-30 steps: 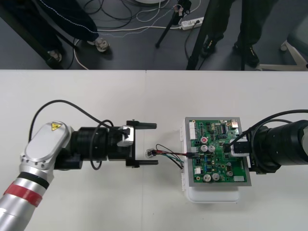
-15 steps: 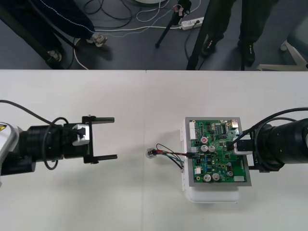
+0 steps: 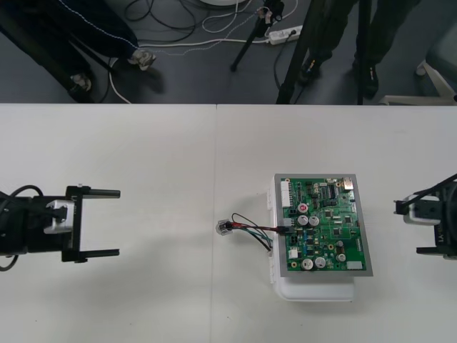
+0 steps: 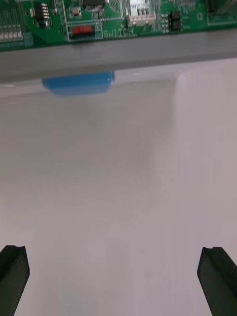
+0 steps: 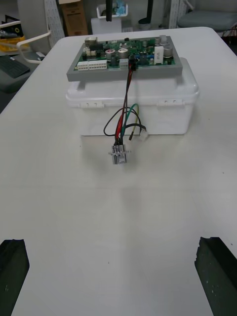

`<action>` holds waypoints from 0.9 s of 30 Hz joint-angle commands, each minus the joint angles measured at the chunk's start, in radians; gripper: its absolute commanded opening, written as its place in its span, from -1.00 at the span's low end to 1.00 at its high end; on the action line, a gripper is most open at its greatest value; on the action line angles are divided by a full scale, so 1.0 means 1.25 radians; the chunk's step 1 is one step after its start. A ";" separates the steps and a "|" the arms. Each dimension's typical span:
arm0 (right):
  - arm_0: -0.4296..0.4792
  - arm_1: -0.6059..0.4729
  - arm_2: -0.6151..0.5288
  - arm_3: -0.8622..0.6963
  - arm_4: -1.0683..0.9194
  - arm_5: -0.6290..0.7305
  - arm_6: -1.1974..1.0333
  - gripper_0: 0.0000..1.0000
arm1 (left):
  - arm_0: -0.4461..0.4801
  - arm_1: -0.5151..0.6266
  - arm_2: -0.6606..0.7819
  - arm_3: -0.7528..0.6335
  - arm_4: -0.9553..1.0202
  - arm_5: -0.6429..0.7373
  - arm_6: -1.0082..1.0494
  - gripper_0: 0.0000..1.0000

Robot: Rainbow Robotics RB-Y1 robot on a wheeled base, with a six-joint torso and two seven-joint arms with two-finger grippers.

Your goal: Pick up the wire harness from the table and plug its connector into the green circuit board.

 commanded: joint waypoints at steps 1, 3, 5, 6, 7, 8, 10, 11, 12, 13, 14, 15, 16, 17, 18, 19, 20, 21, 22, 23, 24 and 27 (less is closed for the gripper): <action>0.054 -0.047 -0.095 -0.020 -0.059 0.005 0.014 1.00 | 0.054 0.102 0.046 -0.043 0.041 -0.014 0.083 0.99; 0.063 -0.050 -0.123 -0.020 -0.088 0.004 0.017 1.00 | 0.065 0.131 0.060 -0.047 0.053 -0.030 0.090 0.99; 0.068 -0.050 -0.143 -0.020 -0.116 0.003 0.019 1.00 | 0.070 0.151 0.075 -0.047 0.065 -0.050 0.096 0.99; 0.069 -0.050 -0.154 -0.012 -0.142 0.003 0.021 1.00 | 0.073 0.164 0.084 -0.047 0.067 -0.060 0.100 0.99; 0.070 -0.050 -0.161 -0.002 -0.168 0.003 0.023 1.00 | 0.075 0.174 0.092 -0.047 0.068 -0.067 0.102 0.98; 0.070 -0.051 -0.172 0.016 -0.208 0.003 0.025 1.00 | 0.076 0.188 0.099 -0.047 0.068 -0.077 0.107 0.99; 0.070 -0.052 -0.187 0.045 -0.275 0.003 0.032 1.00 | 0.080 0.209 0.110 -0.047 0.074 -0.087 0.113 0.98; 0.069 -0.055 -0.193 0.058 -0.303 0.003 0.037 1.00 | 0.082 0.216 0.113 -0.047 0.080 -0.089 0.117 0.98; 0.069 -0.058 -0.199 0.072 -0.342 0.003 0.046 1.00 | 0.086 0.229 0.115 -0.047 0.092 -0.093 0.122 0.98; 0.069 -0.065 -0.202 0.081 -0.369 0.003 0.061 1.00 | 0.088 0.238 0.115 -0.047 0.098 -0.094 0.124 0.98; 0.069 -0.066 -0.204 0.083 -0.384 0.003 0.074 1.00 | 0.088 0.243 0.116 -0.047 0.100 -0.095 0.127 0.99; 0.069 -0.068 -0.209 0.087 -0.401 0.001 0.090 1.00 | 0.091 0.249 0.117 -0.047 0.104 -0.098 0.128 0.98; 0.069 -0.072 -0.216 0.092 -0.423 0.001 0.110 1.00 | 0.092 0.254 0.120 -0.047 0.110 -0.100 0.130 0.98; 0.069 -0.074 -0.224 0.094 -0.438 0.000 0.123 1.00 | 0.092 0.258 0.121 -0.047 0.111 -0.102 0.133 0.99; 0.069 -0.074 -0.227 0.097 -0.448 -0.002 0.133 1.00 | 0.092 0.261 0.121 -0.047 0.114 -0.105 0.134 0.98; 0.069 -0.076 -0.242 0.103 -0.477 -0.015 0.155 1.00 | 0.092 0.271 0.126 -0.047 0.119 -0.116 0.139 0.99; 0.069 -0.076 -0.253 0.106 -0.491 -0.022 0.166 1.00 | 0.092 0.276 0.129 -0.047 0.121 -0.122 0.142 0.98; 0.069 -0.077 -0.269 0.113 -0.521 -0.039 0.180 1.00 | 0.094 0.285 0.140 -0.047 0.126 -0.134 0.148 0.98; 0.069 -0.078 -0.274 0.118 -0.533 -0.044 0.183 1.00 | 0.098 0.286 0.144 -0.047 0.126 -0.139 0.148 0.98; 0.069 -0.079 -0.281 0.125 -0.552 -0.056 0.185 1.00 | 0.103 0.290 0.153 -0.047 0.127 -0.144 0.150 0.98; 0.069 -0.083 -0.290 0.137 -0.579 -0.073 0.186 1.00 | 0.107 0.290 0.163 -0.047 0.128 -0.154 0.154 0.99; 0.070 -0.090 -0.312 0.167 -0.633 -0.116 0.191 1.00 | 0.108 0.291 0.174 -0.047 0.128 -0.176 0.161 0.98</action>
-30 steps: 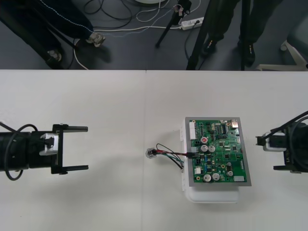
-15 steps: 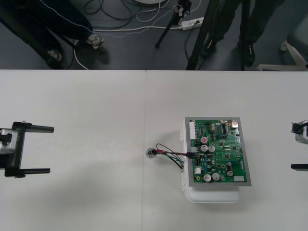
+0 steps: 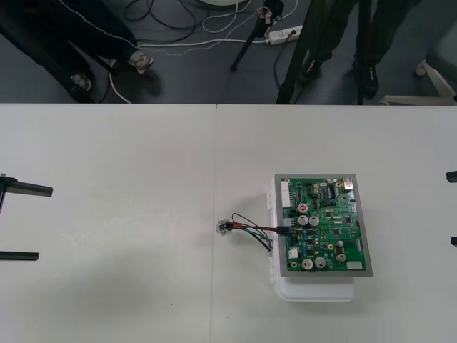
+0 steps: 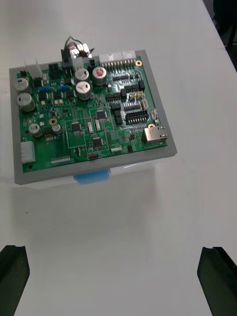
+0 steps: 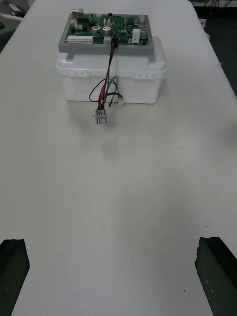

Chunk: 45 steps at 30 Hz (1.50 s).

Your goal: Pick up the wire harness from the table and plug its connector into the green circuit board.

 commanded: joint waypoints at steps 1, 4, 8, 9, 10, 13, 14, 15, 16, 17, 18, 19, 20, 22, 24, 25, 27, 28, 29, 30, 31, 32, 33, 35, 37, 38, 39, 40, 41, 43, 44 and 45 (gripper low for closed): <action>0.011 -0.048 -0.067 0.046 -0.087 -0.065 0.027 1.00 | 0.026 0.040 0.052 -0.019 0.017 -0.084 0.068 0.98; 0.012 -0.048 -0.094 0.055 -0.102 -0.076 0.035 1.00 | 0.026 0.040 0.051 -0.019 0.023 -0.085 0.073 0.98; 0.011 -0.049 -0.122 0.055 -0.108 -0.076 0.048 1.00 | 0.026 0.039 0.051 -0.020 0.026 -0.090 0.077 0.98; 0.012 -0.049 -0.126 0.057 -0.116 -0.076 0.053 1.00 | 0.026 0.039 0.051 -0.020 0.026 -0.093 0.080 0.98; 0.012 -0.050 -0.124 0.058 -0.122 -0.076 0.055 1.00 | 0.026 0.037 0.050 -0.020 0.027 -0.093 0.080 0.98; 0.019 -0.056 -0.122 0.068 -0.151 -0.076 0.066 1.00 | 0.026 0.033 0.050 -0.030 0.027 -0.099 0.086 0.99; 0.024 -0.060 -0.121 0.071 -0.160 -0.076 0.070 1.00 | 0.026 0.030 0.050 -0.033 0.027 -0.101 0.087 0.98; 0.035 -0.066 -0.120 0.073 -0.174 -0.076 0.075 1.00 | 0.026 0.030 0.050 -0.037 0.032 -0.105 0.090 0.98; 0.044 -0.069 -0.120 0.074 -0.185 -0.076 0.076 1.00 | 0.026 0.030 0.050 -0.038 0.033 -0.107 0.091 0.98; 0.060 -0.071 -0.121 0.073 -0.197 -0.076 0.080 1.00 | 0.026 0.030 0.050 -0.040 0.033 -0.115 0.095 0.98; 0.065 -0.071 -0.121 0.073 -0.201 -0.076 0.081 1.00 | 0.026 0.030 0.050 -0.040 0.033 -0.117 0.095 0.99; 0.080 -0.074 -0.122 0.072 -0.211 -0.076 0.085 1.00 | 0.026 0.026 0.050 -0.038 0.032 -0.120 0.096 0.98; 0.086 -0.074 -0.122 0.072 -0.214 -0.076 0.086 1.00 | 0.027 0.028 0.050 -0.038 0.032 -0.121 0.096 0.99; 0.113 -0.074 -0.122 0.063 -0.218 -0.076 0.091 1.00 | 0.026 0.023 0.050 -0.032 0.032 -0.126 0.096 0.98; 0.139 -0.074 -0.122 0.056 -0.217 -0.076 0.096 1.00 | 0.026 0.023 0.050 -0.032 0.032 -0.126 0.096 0.98; 0.142 -0.074 -0.122 0.055 -0.217 -0.076 0.096 1.00 | 0.026 0.023 0.050 -0.032 0.032 -0.126 0.096 0.98; 0.151 -0.074 -0.115 0.051 -0.217 -0.076 0.098 1.00 | 0.026 0.023 0.050 -0.032 0.032 -0.126 0.096 0.98; 0.150 -0.074 -0.112 0.051 -0.217 -0.076 0.099 1.00 | 0.026 0.023 0.050 -0.032 0.032 -0.126 0.096 0.98; 0.150 -0.074 -0.110 0.050 -0.217 -0.076 0.099 1.00 | 0.026 0.023 0.050 -0.032 0.032 -0.126 0.096 0.98; 0.148 -0.074 -0.107 0.050 -0.217 -0.076 0.102 1.00 | 0.026 0.023 0.050 -0.032 0.032 -0.126 0.096 0.99; 0.148 -0.074 -0.107 0.050 -0.217 -0.076 0.102 1.00 | 0.026 0.023 0.050 -0.032 0.032 -0.126 0.096 0.98; 0.148 -0.074 -0.106 0.049 -0.216 -0.076 0.105 1.00 | 0.026 0.023 0.050 -0.032 0.032 -0.126 0.096 0.98; 0.148 -0.074 -0.106 0.045 -0.216 -0.076 0.112 1.00 | 0.026 0.023 0.050 -0.032 0.032 -0.126 0.096 0.98; 0.148 -0.074 -0.106 0.034 -0.216 -0.076 0.118 1.00 | 0.026 0.023 0.050 -0.032 0.032 -0.126 0.096 0.98; 0.147 -0.074 -0.106 0.020 -0.216 -0.076 0.125 1.00 | 0.026 0.023 0.050 -0.032 0.032 -0.126 0.096 0.98; 0.147 -0.074 -0.106 0.015 -0.216 -0.076 0.129 1.00 | 0.026 0.023 0.050 -0.032 0.032 -0.126 0.096 0.98; 0.146 -0.074 -0.105 0.012 -0.216 -0.076 0.130 1.00 | 0.026 0.023 0.050 -0.032 0.032 -0.126 0.096 0.99; 0.146 -0.074 -0.104 0.009 -0.216 -0.076 0.131 1.00 | 0.026 0.023 0.050 -0.032 0.032 -0.126 0.096 0.98; 0.145 -0.074 -0.101 0.007 -0.216 -0.076 0.135 1.00 | 0.026 0.023 0.050 -0.032 0.032 -0.126 0.096 0.98; 0.143 -0.074 -0.099 0.007 -0.216 -0.076 0.137 1.00 | 0.026 0.023 0.050 -0.032 0.032 -0.126 0.096 0.99; 0.142 -0.072 -0.095 0.007 -0.216 -0.076 0.137 1.00 | 0.026 0.023 0.050 -0.032 0.032 -0.126 0.096 0.98; 0.141 -0.074 -0.090 0.007 -0.216 -0.076 0.140 1.00 | 0.026 0.023 0.050 -0.032 0.032 -0.126 0.096 0.98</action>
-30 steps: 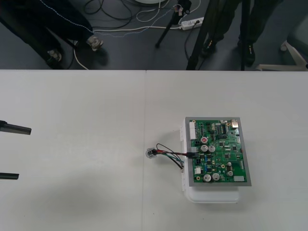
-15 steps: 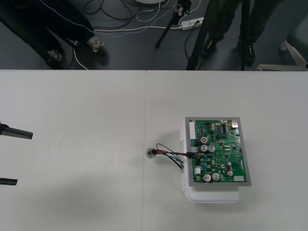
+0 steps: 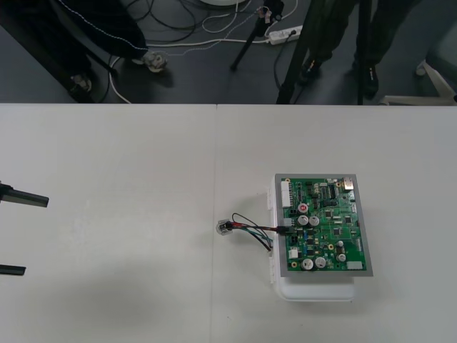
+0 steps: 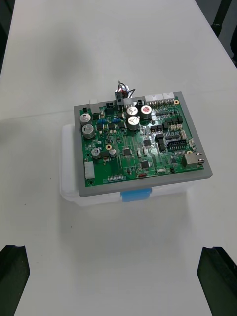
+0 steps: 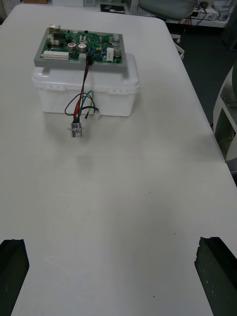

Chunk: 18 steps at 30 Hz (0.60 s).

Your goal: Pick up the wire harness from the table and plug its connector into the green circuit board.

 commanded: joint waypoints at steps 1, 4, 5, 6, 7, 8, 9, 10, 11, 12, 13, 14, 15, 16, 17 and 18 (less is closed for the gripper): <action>0.004 -0.034 0.008 -0.016 -0.011 -0.006 0.035 1.00 | 0.018 0.020 0.020 -0.011 0.013 -0.037 0.046 0.98; -0.002 -0.034 0.018 -0.019 -0.017 -0.006 0.034 1.00 | 0.018 0.020 0.020 -0.011 0.013 -0.037 0.046 0.99; -0.006 -0.034 0.019 -0.021 -0.017 -0.006 0.030 1.00 | 0.018 0.020 0.020 -0.011 0.013 -0.037 0.046 0.98; -0.010 -0.034 0.021 -0.024 -0.017 -0.006 0.029 1.00 | 0.018 0.020 0.020 -0.011 0.013 -0.037 0.046 0.99; -0.012 -0.034 0.021 -0.025 -0.017 -0.006 0.027 1.00 | 0.018 0.020 0.020 -0.011 0.013 -0.037 0.046 0.98; -0.018 -0.034 0.021 -0.026 -0.019 -0.006 0.025 1.00 | 0.018 0.020 0.020 -0.011 0.013 -0.037 0.046 0.98; -0.025 -0.034 0.021 -0.026 -0.019 -0.006 0.024 1.00 | 0.018 0.020 0.020 -0.011 0.013 -0.037 0.046 0.98; -0.028 -0.034 0.019 -0.026 -0.019 -0.006 0.024 1.00 | 0.018 0.020 0.020 -0.011 0.013 -0.037 0.046 0.99; -0.033 -0.032 0.022 -0.026 -0.019 -0.006 0.020 1.00 | 0.018 0.020 0.020 -0.011 0.013 -0.037 0.046 0.98; -0.038 -0.034 0.023 -0.026 -0.019 -0.006 0.019 1.00 | 0.018 0.020 0.020 -0.011 0.013 -0.037 0.046 0.98; -0.038 -0.032 0.023 -0.026 -0.019 -0.006 0.019 1.00 | 0.018 0.020 0.020 -0.011 0.013 -0.037 0.046 0.99; -0.040 -0.032 0.024 -0.026 -0.019 -0.006 0.015 1.00 | 0.018 0.020 0.020 -0.011 0.013 -0.037 0.046 0.98; -0.043 -0.030 0.026 -0.025 -0.019 -0.006 0.015 1.00 | 0.018 0.020 0.020 -0.011 0.013 -0.037 0.046 0.98; -0.046 -0.030 0.026 -0.025 -0.019 -0.006 0.014 1.00 | 0.018 0.020 0.020 -0.011 0.013 -0.037 0.046 0.98; -0.051 -0.025 0.027 -0.026 -0.019 -0.006 0.013 1.00 | 0.018 0.020 0.020 -0.011 0.013 -0.037 0.046 0.98; -0.060 -0.020 0.028 -0.026 -0.019 -0.006 0.010 1.00 | 0.018 0.020 0.020 -0.011 0.013 -0.037 0.046 0.98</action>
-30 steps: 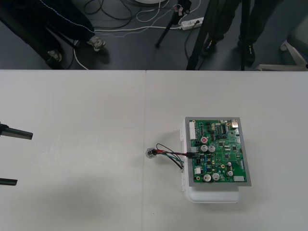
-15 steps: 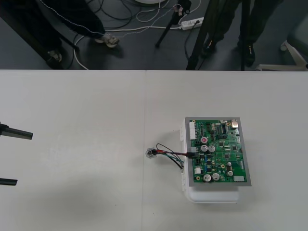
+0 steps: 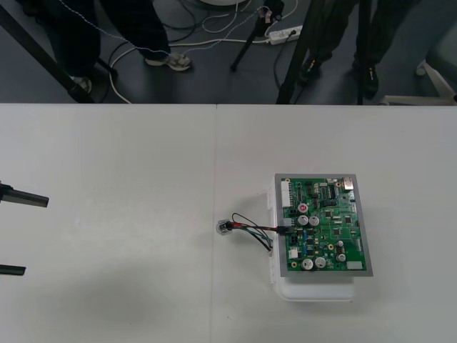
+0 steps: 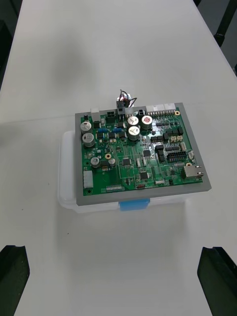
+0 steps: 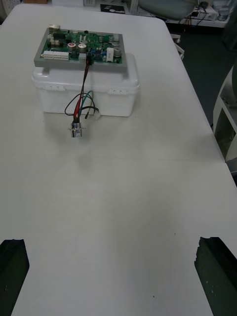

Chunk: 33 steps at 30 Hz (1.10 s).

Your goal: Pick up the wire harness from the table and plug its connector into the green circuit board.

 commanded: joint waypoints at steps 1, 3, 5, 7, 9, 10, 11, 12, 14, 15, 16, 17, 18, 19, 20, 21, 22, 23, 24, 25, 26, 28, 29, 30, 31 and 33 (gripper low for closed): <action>-0.041 -0.016 0.012 -0.015 -0.013 -0.006 0.008 1.00 | 0.018 0.020 0.020 -0.011 0.013 -0.036 0.046 0.99; -0.058 -0.007 0.012 -0.014 -0.012 -0.006 -0.001 1.00 | 0.018 0.020 0.020 -0.011 0.013 -0.036 0.046 0.99; -0.061 -0.006 0.012 -0.014 -0.012 -0.006 -0.006 1.00 | 0.018 0.020 0.020 -0.011 0.013 -0.036 0.046 0.98; -0.063 -0.006 0.012 -0.015 -0.012 -0.006 -0.012 1.00 | 0.018 0.020 0.020 -0.011 0.013 -0.036 0.046 0.99; -0.065 -0.006 0.012 -0.015 -0.012 -0.006 -0.017 1.00 | 0.018 0.020 0.020 -0.011 0.013 -0.036 0.046 0.98; -0.066 -0.006 0.012 -0.015 -0.012 -0.006 -0.018 1.00 | 0.018 0.020 0.020 -0.011 0.013 -0.036 0.046 0.98; -0.069 -0.006 0.014 -0.015 -0.012 -0.006 -0.020 1.00 | 0.018 0.020 0.020 -0.011 0.013 -0.036 0.046 0.98; -0.069 -0.006 0.012 -0.015 -0.012 -0.006 -0.022 1.00 | 0.018 0.020 0.020 -0.011 0.013 -0.036 0.046 0.99; -0.070 -0.004 0.012 -0.016 -0.012 -0.006 -0.025 1.00 | 0.018 0.020 0.020 -0.011 0.013 -0.036 0.046 0.98; -0.069 -0.004 0.012 -0.016 -0.012 -0.006 -0.025 1.00 | 0.018 0.020 0.020 -0.011 0.013 -0.036 0.046 0.98; -0.069 -0.003 0.012 -0.017 -0.012 -0.006 -0.026 1.00 | 0.018 0.020 0.020 -0.011 0.013 -0.036 0.046 0.98; -0.069 -0.003 0.012 -0.016 -0.012 -0.006 -0.026 1.00 | 0.018 0.020 0.020 -0.011 0.013 -0.036 0.046 0.98; -0.069 -0.003 0.012 -0.014 -0.012 -0.006 -0.028 1.00 | 0.018 0.020 0.020 -0.011 0.013 -0.036 0.046 0.98; -0.069 -0.003 0.012 -0.012 -0.012 -0.006 -0.028 1.00 | 0.018 0.020 0.020 -0.011 0.013 -0.036 0.046 0.98; -0.068 -0.003 0.015 -0.009 -0.012 -0.006 -0.028 1.00 | 0.018 0.020 0.020 -0.011 0.013 -0.036 0.046 0.98; -0.066 -0.003 0.018 -0.004 -0.012 -0.006 -0.028 1.00 | 0.018 0.020 0.020 -0.011 0.013 -0.036 0.046 0.98; -0.066 -0.003 0.020 -0.003 -0.013 -0.006 -0.028 1.00 | 0.018 0.020 0.020 -0.011 0.013 -0.036 0.046 0.98; -0.066 -0.003 0.025 0.001 -0.013 -0.006 -0.028 1.00 | 0.018 0.020 0.020 -0.011 0.013 -0.036 0.046 0.99; -0.066 -0.003 0.025 0.001 -0.013 -0.006 -0.028 1.00 | 0.018 0.020 0.020 -0.011 0.013 -0.036 0.046 0.98; -0.066 -0.003 0.025 0.001 -0.013 -0.006 -0.028 1.00 | 0.018 0.020 0.020 -0.011 0.013 -0.036 0.046 0.98; -0.066 -0.003 0.025 0.001 -0.013 -0.006 -0.028 1.00 | 0.018 0.020 0.020 -0.011 0.013 -0.036 0.046 0.99; -0.066 -0.003 0.025 0.001 -0.013 -0.006 -0.028 1.00 | 0.018 0.020 0.020 -0.011 0.013 -0.036 0.046 0.98; -0.066 -0.003 0.025 0.001 -0.013 -0.006 -0.028 1.00 | 0.018 0.020 0.020 -0.011 0.013 -0.036 0.046 0.98; -0.066 -0.003 0.025 0.001 -0.013 -0.006 -0.028 1.00 | 0.018 0.020 0.020 -0.011 0.013 -0.036 0.046 0.99; -0.066 -0.003 0.025 0.001 -0.013 -0.006 -0.028 1.00 | 0.018 0.020 0.020 -0.011 0.013 -0.036 0.046 0.99; -0.066 -0.003 0.025 0.001 -0.013 -0.006 -0.028 1.00 | 0.018 0.020 0.020 -0.011 0.013 -0.036 0.046 0.98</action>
